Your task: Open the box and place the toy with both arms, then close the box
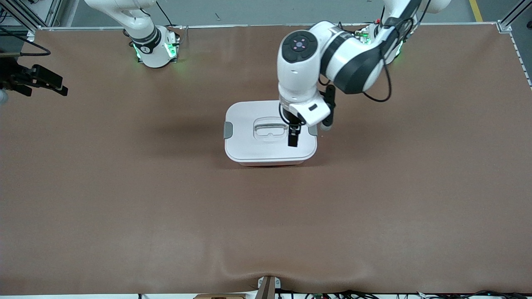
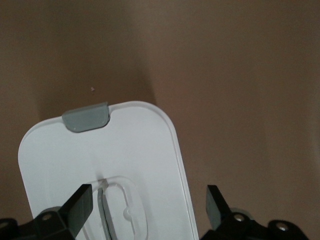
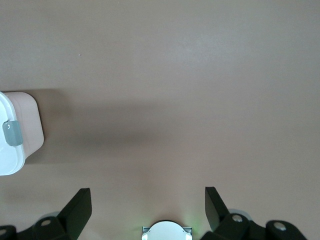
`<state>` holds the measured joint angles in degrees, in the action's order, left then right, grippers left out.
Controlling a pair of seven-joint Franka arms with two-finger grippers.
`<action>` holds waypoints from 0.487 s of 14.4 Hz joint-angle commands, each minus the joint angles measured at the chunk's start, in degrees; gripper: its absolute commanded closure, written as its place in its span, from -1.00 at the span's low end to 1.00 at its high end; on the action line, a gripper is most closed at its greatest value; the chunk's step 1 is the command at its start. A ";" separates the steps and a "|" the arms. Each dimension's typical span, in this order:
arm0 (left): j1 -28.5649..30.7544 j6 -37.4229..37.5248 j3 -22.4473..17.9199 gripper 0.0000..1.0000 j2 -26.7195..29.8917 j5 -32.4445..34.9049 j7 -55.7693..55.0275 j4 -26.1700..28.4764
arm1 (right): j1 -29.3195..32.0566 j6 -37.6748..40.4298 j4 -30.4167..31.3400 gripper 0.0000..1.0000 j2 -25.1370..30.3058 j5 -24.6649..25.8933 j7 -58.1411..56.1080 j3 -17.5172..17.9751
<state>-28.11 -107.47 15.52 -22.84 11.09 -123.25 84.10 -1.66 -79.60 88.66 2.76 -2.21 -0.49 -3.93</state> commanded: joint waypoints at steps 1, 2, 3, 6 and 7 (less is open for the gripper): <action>3.48 1.48 0.30 -1.00 2.36 0.95 7.11 -0.69 | -0.10 0.76 0.29 -1.00 0.58 -0.42 0.22 -0.29; 5.41 1.56 0.38 -1.00 2.54 0.43 10.54 -0.69 | -0.10 0.85 0.29 -1.00 0.58 -0.42 0.14 -0.29; 6.56 1.74 0.47 -1.00 2.89 0.34 12.83 -0.69 | -0.01 0.76 0.29 -1.00 0.58 -0.42 0.14 -0.29; 8.41 4.63 0.30 -1.00 2.63 0.43 20.48 -0.51 | 0.17 0.85 0.29 -1.00 0.58 -0.34 -0.04 -0.38; 10.07 4.81 0.30 -1.00 2.80 0.25 23.37 -0.60 | 0.17 1.02 0.37 -1.00 0.67 -0.25 -0.04 -0.38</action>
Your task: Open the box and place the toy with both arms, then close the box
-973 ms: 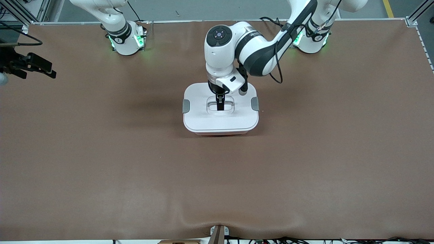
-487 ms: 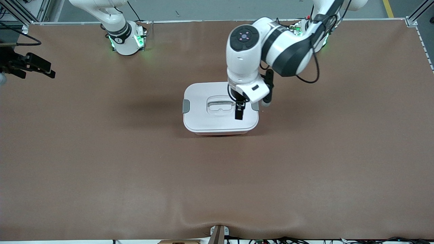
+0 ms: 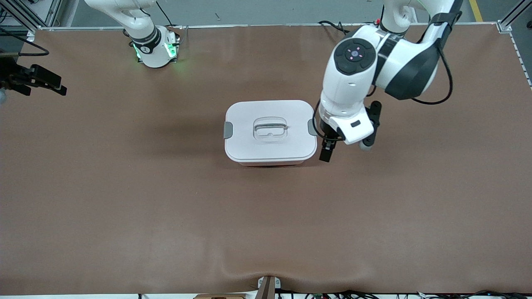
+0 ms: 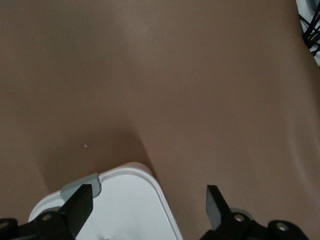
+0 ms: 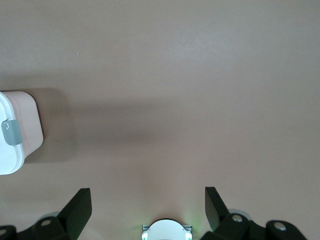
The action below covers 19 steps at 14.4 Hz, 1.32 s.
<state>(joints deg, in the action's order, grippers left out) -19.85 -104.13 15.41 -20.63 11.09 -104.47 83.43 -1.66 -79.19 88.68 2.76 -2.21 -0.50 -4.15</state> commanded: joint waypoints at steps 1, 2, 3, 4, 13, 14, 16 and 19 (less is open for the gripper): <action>3.31 1.47 0.85 -1.00 0.77 0.25 7.15 -0.02 | 0.34 1.14 0.35 -1.00 0.76 -0.25 -0.03 -0.24; 4.98 1.47 1.11 -1.00 0.94 0.16 9.08 0.06 | 0.61 1.23 0.18 -1.00 0.84 -0.25 -0.03 -0.15; 6.73 1.47 1.64 -1.00 1.47 0.16 11.02 0.15 | 0.61 0.89 0.35 -1.00 0.76 -0.16 -0.03 -0.15; 7.36 1.47 1.90 -1.00 1.56 0.07 13.30 0.24 | 0.69 0.71 0.44 -1.00 0.67 -0.16 -0.03 -0.15; 15.70 4.19 2.43 -1.00 4.81 -0.10 32.90 0.15 | 1.22 0.62 0.88 -1.00 0.58 -0.25 -0.12 0.02; 16.32 5.24 2.52 -1.00 5.16 -0.10 35.27 -0.02 | 1.22 0.45 0.97 -1.00 0.58 -0.33 -0.12 0.02; 16.59 7.09 1.91 -1.00 6.21 -0.10 41.76 -0.11 | 1.22 0.36 0.88 -1.00 0.58 -0.42 -0.12 0.02; 16.59 9.90 -0.98 -1.00 7.71 -3.42 50.56 -0.20 | 1.22 0.36 1.06 -1.00 0.58 -0.51 -0.12 0.02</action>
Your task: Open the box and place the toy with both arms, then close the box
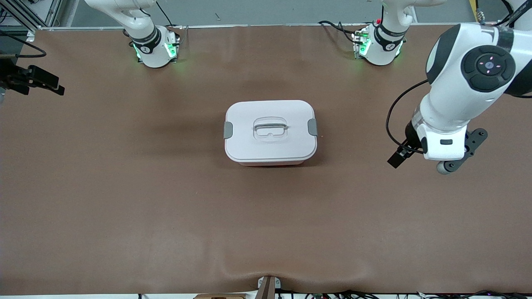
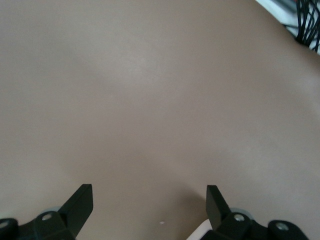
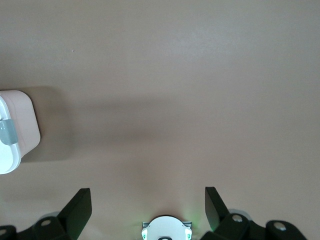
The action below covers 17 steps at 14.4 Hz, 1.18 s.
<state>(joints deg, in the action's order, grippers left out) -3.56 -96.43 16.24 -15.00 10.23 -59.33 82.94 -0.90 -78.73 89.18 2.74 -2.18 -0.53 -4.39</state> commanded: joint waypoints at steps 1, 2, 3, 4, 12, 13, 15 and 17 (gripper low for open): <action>0.31 2.38 -4.00 -1.00 2.60 -4.50 9.36 0.21 | 0.46 -0.11 0.56 -1.00 0.60 -0.72 -0.09 0.26; 0.31 2.47 -6.46 -1.00 3.21 -6.43 14.54 0.03 | 0.37 -0.11 0.56 -1.00 0.60 -0.81 -0.09 0.26; 0.31 2.47 -8.66 -1.00 4.26 -8.37 19.98 0.03 | 0.37 -0.11 0.56 -1.00 0.60 -0.89 -0.09 0.26; 0.31 2.47 -10.16 -1.00 4.62 -9.69 24.56 0.03 | 0.37 -0.20 0.56 -1.00 0.60 -0.90 -0.09 0.26; 0.31 6.85 -12.98 -1.00 9.89 -9.79 39.72 0.38 | 0.46 -0.11 0.56 -1.00 0.60 -0.98 0.00 0.26; 0.31 7.82 -13.86 -1.00 11.12 -10.05 39.99 0.64 | 0.46 -0.11 0.56 -1.00 0.60 -0.98 0.00 0.26; 0.31 9.32 -14.13 -1.00 13.58 -10.32 40.86 1.61 | 0.46 -0.11 0.99 -1.00 0.60 -0.98 -0.09 0.26; 0.31 10.11 -14.13 -1.00 15.25 -10.32 42.35 2.66 | 0.90 -0.29 1.00 -1.00 0.60 -0.98 -0.09 0.17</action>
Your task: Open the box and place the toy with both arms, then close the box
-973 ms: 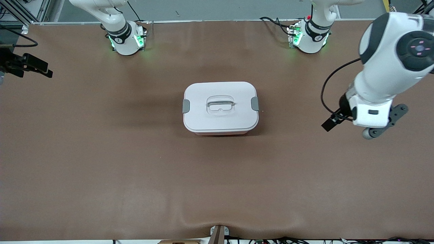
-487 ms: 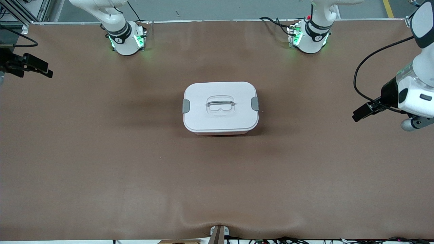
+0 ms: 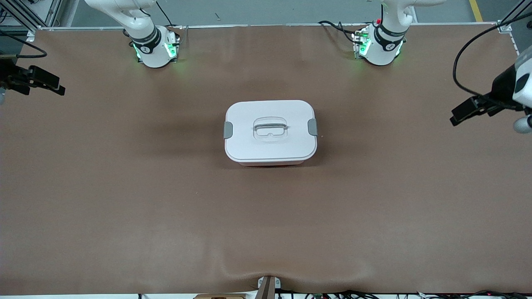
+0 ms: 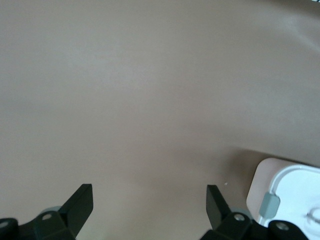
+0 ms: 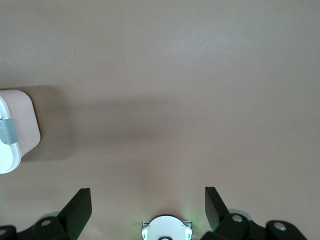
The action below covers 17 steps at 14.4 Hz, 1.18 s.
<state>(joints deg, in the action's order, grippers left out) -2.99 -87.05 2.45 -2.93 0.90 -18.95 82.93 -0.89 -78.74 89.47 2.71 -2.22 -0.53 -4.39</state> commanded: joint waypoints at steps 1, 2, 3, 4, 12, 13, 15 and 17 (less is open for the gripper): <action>-0.26 1.09 -0.78 -1.00 3.46 -0.99 3.30 2.85 | 1.06 -0.19 0.80 -1.00 0.63 -0.94 -0.09 0.17; -0.26 1.18 -1.30 -1.00 3.64 -0.90 5.40 2.85 | 0.80 -0.01 0.88 -1.00 0.63 -0.94 -0.09 0.17; -0.26 1.79 -1.57 -1.00 3.90 -0.90 7.94 2.85 | 0.45 0.16 0.88 -1.00 0.80 -0.94 -0.09 0.43; -0.26 2.06 -1.57 -1.00 4.16 -0.55 9.10 2.77 | 0.18 -0.01 0.80 -1.00 0.80 -0.94 -0.09 0.52; 0.26 4.35 -1.57 -1.00 7.06 -0.37 9.81 5.40 | 0.27 -0.01 0.80 -1.00 0.80 -0.94 -0.09 0.52; 0.26 3.82 -1.57 -1.00 7.15 -0.29 10.25 5.58 | 0.18 -0.01 0.88 -1.00 0.80 -0.94 -0.09 0.52; 0.26 3.21 -1.57 -1.00 7.15 -0.46 11.21 5.67 | 0.27 -0.19 0.80 -1.00 0.72 -0.94 -0.09 0.52; 0.26 2.68 -1.40 -1.00 7.15 -0.64 11.39 5.67 | 0.10 -0.19 0.36 -1.00 0.63 -0.94 -0.09 0.52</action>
<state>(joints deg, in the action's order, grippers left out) -2.94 -83.16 1.11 2.41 0.90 -8.99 86.86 -1.08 -78.79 89.69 2.71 -2.24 -0.56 -4.10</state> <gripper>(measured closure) 0.000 0.000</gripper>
